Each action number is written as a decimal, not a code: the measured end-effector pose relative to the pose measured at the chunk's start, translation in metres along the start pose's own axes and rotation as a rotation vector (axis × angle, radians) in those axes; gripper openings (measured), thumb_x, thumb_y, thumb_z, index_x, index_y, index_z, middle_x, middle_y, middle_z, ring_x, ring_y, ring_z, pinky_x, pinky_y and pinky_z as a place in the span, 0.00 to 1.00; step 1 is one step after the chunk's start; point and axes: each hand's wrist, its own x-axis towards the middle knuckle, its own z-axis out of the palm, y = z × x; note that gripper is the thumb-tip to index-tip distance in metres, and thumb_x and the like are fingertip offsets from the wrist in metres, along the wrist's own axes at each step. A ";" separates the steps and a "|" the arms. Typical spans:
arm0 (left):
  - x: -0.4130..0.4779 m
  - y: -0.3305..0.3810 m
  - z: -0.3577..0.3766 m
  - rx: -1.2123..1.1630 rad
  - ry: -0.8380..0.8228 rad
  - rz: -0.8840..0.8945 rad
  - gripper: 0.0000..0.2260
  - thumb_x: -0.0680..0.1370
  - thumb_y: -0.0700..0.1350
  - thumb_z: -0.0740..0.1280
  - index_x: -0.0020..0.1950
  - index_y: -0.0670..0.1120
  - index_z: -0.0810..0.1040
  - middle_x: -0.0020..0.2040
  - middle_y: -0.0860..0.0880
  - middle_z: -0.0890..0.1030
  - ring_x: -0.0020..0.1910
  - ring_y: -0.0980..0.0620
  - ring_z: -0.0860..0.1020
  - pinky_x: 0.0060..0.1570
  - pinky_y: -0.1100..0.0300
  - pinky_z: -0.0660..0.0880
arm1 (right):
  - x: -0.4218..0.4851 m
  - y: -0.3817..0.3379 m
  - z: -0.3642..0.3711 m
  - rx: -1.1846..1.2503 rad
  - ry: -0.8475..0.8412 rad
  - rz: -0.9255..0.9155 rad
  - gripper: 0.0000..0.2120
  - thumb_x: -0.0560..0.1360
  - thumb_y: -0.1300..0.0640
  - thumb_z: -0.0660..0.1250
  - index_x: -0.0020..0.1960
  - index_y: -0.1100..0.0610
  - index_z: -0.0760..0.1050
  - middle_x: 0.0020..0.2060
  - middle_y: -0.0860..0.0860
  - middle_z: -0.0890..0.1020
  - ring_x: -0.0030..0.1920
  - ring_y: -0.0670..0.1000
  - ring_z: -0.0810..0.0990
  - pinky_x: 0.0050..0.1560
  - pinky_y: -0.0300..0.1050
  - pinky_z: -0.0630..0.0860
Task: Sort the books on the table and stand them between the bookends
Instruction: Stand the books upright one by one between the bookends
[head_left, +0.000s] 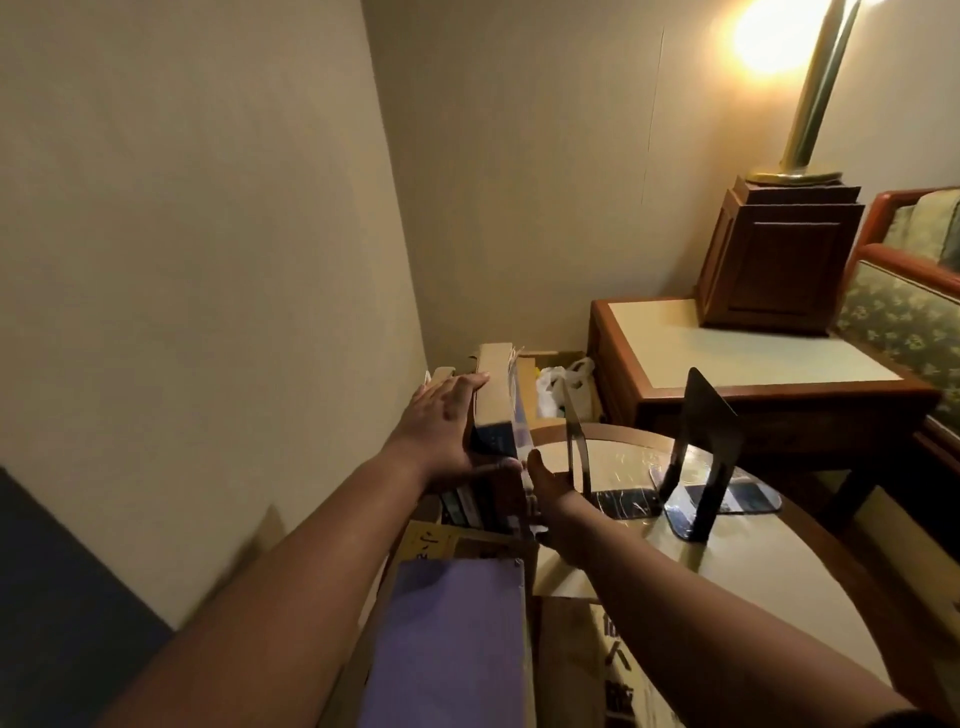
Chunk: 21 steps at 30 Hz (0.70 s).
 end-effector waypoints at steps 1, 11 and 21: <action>-0.001 0.001 0.001 0.007 -0.008 -0.007 0.51 0.62 0.75 0.69 0.76 0.56 0.51 0.78 0.49 0.61 0.77 0.45 0.57 0.77 0.46 0.46 | 0.001 0.002 -0.002 -0.007 -0.024 0.009 0.18 0.82 0.40 0.50 0.52 0.50 0.73 0.49 0.51 0.78 0.48 0.48 0.75 0.42 0.43 0.70; -0.013 0.012 -0.005 -0.035 0.015 -0.027 0.48 0.62 0.73 0.71 0.73 0.53 0.57 0.74 0.48 0.66 0.73 0.46 0.64 0.76 0.46 0.50 | 0.018 0.022 -0.008 -0.094 -0.063 0.081 0.25 0.77 0.31 0.57 0.62 0.49 0.72 0.57 0.54 0.79 0.57 0.56 0.77 0.54 0.52 0.77; -0.013 0.025 -0.010 -0.062 -0.011 0.041 0.47 0.63 0.67 0.75 0.76 0.58 0.57 0.79 0.50 0.57 0.76 0.44 0.61 0.69 0.40 0.69 | 0.011 0.023 -0.011 -0.161 -0.057 0.079 0.30 0.76 0.29 0.55 0.67 0.49 0.69 0.59 0.54 0.78 0.58 0.58 0.76 0.61 0.57 0.74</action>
